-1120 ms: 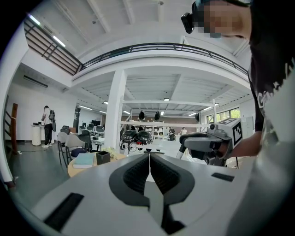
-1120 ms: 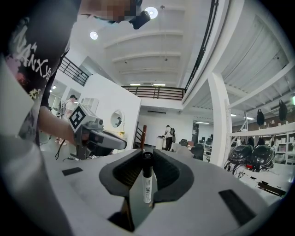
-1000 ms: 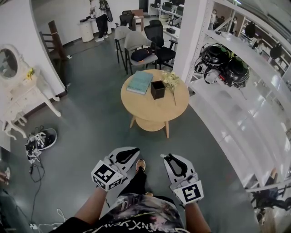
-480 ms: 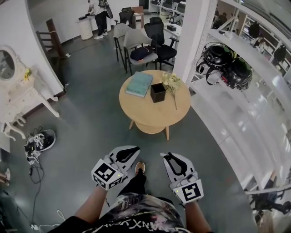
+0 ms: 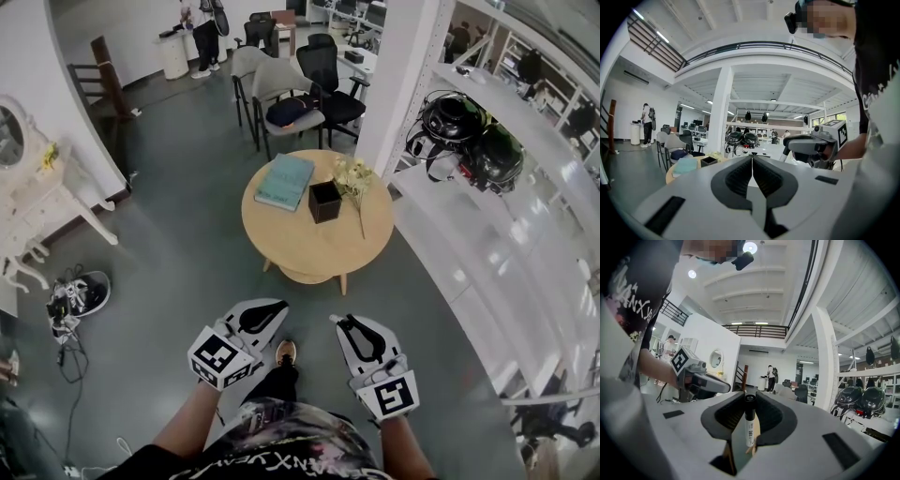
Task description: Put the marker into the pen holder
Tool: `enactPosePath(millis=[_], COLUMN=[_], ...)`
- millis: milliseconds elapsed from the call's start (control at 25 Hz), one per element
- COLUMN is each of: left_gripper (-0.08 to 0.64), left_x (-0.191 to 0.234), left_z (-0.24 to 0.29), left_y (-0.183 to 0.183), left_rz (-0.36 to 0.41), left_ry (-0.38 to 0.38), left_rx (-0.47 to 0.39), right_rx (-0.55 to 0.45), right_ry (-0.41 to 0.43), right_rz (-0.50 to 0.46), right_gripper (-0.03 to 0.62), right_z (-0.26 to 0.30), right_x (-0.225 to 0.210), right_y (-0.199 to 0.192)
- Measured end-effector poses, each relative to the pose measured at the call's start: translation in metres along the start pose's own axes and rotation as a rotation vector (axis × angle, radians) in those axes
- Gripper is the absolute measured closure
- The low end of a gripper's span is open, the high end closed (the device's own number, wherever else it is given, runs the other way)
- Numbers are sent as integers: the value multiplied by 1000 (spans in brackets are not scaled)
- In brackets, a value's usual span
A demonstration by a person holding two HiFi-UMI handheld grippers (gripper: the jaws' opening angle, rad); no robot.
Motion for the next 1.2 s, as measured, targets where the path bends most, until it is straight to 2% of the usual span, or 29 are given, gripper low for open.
enactPosePath(millis=[560,1200], left_gripper=[537,537], left_x=[60,125], left_z=[42,71], left_y=[14,24], left_rz=[-30,-55], left_ry=[-36,-70], left_rx=[8,-20], right_rx=[23,45], right_ry=[-38,-49], right_rz=[13,-36], right_gripper=[517,517], right_z=[62,129], right_x=[-42,-64], right_y=[0,1])
Point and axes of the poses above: the fingertips, and each gripper's own axes: z forward along the fingers, x to its left, y out of its top, the point moved 1 cm from there along -z, backward along the fingers, and after that the axes turned 13 degrees about -x, right-handed, at the moved point
